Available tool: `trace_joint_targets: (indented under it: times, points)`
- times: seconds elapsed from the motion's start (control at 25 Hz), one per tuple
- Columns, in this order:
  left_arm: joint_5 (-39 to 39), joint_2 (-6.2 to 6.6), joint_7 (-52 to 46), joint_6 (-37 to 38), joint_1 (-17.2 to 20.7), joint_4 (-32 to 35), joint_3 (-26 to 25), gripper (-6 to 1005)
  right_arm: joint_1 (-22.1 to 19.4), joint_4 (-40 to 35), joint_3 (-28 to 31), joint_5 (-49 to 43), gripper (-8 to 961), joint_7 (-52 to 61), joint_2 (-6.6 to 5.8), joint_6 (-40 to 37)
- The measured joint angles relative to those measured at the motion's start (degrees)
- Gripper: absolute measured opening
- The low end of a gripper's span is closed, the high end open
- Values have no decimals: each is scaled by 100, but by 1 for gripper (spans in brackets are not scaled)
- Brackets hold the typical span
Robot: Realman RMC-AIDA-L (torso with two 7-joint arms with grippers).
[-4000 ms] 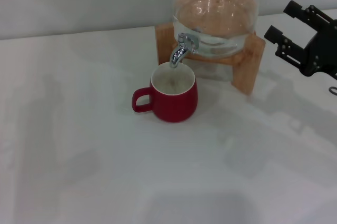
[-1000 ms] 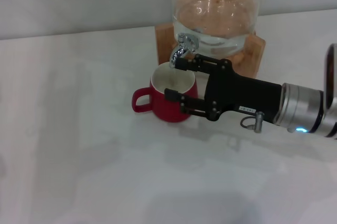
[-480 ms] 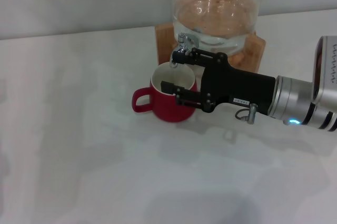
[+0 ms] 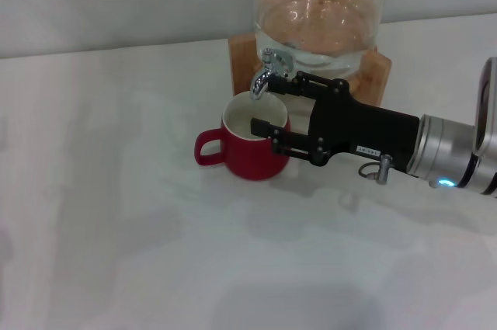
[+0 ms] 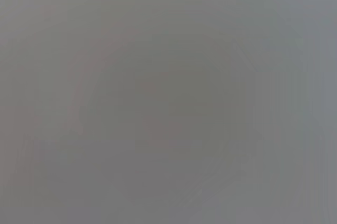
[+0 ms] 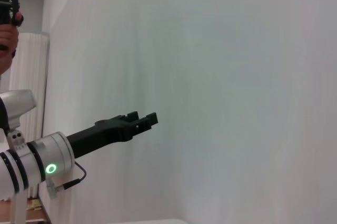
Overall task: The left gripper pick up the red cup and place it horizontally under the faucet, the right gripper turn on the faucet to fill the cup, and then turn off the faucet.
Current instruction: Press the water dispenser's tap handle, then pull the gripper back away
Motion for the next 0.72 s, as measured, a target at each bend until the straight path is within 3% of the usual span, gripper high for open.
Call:
trace_joint_targets:
  times: [0.72]
  points:
    - [0,0,6,-20,15,11,-2,700,-83,38,56,59,682,-67,15,-37]
